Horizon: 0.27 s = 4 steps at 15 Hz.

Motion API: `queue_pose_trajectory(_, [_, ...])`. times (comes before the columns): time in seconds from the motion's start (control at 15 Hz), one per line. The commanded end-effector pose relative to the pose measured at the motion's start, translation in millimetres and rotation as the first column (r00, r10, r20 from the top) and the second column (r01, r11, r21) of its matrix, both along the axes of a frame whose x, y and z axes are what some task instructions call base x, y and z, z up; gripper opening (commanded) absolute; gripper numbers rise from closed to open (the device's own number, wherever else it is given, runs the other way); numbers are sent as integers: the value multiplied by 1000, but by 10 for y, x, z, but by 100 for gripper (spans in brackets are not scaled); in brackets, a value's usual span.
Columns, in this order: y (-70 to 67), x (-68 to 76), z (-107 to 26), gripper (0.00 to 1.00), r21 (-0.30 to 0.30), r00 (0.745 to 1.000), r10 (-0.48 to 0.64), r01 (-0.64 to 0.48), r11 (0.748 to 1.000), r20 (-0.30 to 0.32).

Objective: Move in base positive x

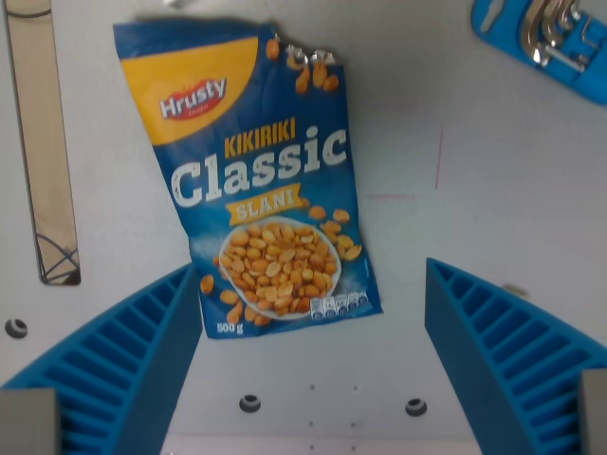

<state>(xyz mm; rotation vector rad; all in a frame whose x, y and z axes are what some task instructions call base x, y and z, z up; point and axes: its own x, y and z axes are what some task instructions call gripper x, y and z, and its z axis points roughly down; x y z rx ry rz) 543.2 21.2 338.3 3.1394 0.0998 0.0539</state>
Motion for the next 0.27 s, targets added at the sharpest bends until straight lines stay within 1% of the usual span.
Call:
queue_pose_trajectory(0.07, [-44,192,32,100,-5,999,8,-8,1000,-39])
queue_pose_trajectory(0.27, [-52,343,20,100,-5,999,8,-8,1000,-39])
